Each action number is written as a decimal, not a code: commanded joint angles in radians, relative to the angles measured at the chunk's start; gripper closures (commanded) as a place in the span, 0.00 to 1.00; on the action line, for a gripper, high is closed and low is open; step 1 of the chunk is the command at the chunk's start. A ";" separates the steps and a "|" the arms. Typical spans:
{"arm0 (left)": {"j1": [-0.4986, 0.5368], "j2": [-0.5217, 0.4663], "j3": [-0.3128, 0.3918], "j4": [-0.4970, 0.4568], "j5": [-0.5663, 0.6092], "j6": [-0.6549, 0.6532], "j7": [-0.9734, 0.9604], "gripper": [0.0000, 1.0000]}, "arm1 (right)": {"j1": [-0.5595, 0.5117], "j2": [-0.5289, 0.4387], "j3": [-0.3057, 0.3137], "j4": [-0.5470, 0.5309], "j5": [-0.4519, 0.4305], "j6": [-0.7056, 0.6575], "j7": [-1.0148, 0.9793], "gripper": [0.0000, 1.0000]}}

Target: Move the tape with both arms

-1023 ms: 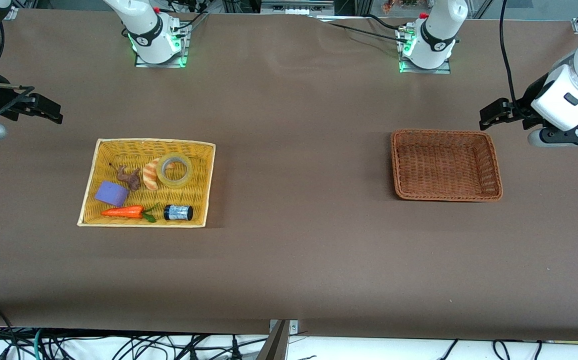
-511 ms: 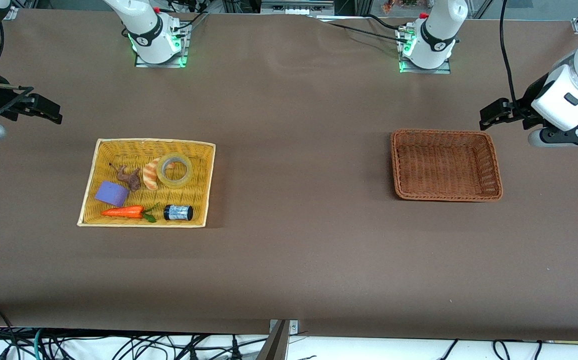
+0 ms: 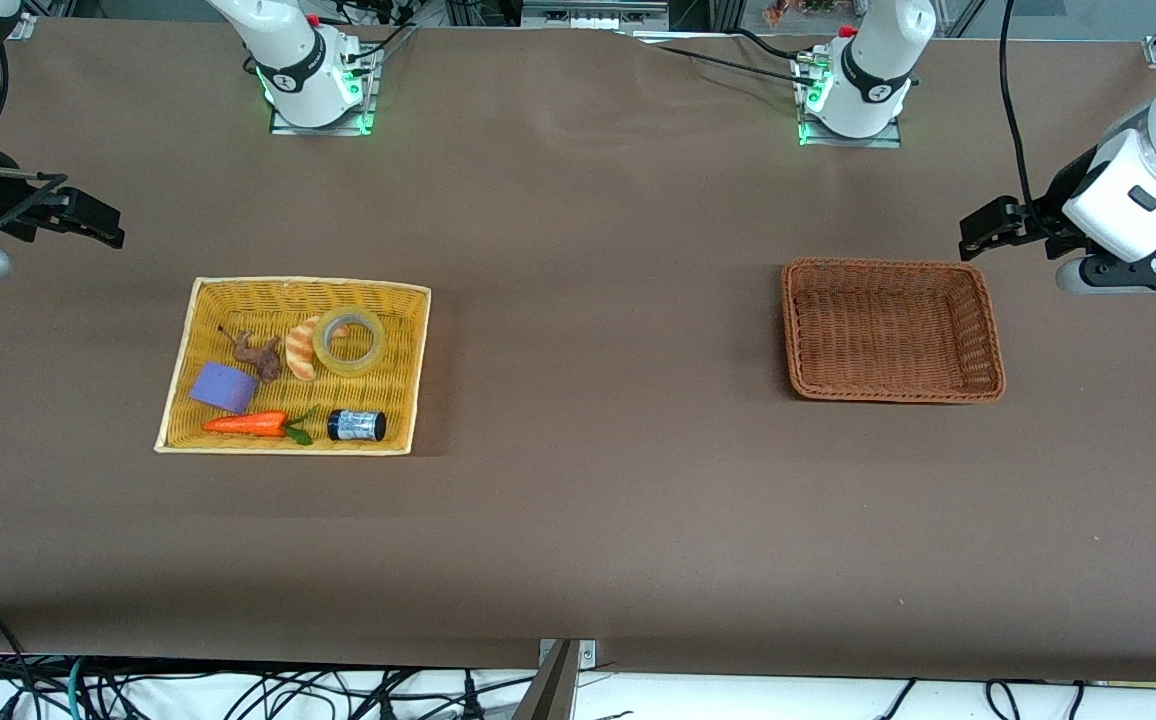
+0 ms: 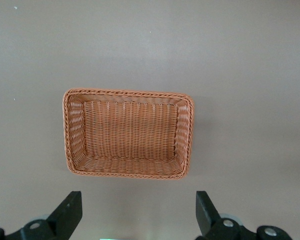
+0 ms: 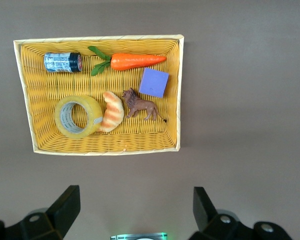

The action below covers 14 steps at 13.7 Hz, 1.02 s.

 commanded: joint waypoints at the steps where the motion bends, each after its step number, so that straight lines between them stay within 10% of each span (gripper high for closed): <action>1: 0.001 0.013 -0.003 0.033 0.021 -0.021 0.008 0.00 | -0.014 0.010 0.008 0.028 0.014 -0.010 0.011 0.00; 14: 0.003 -0.002 -0.005 -0.009 0.021 -0.009 0.008 0.00 | -0.016 0.023 0.006 0.028 0.014 -0.004 0.013 0.00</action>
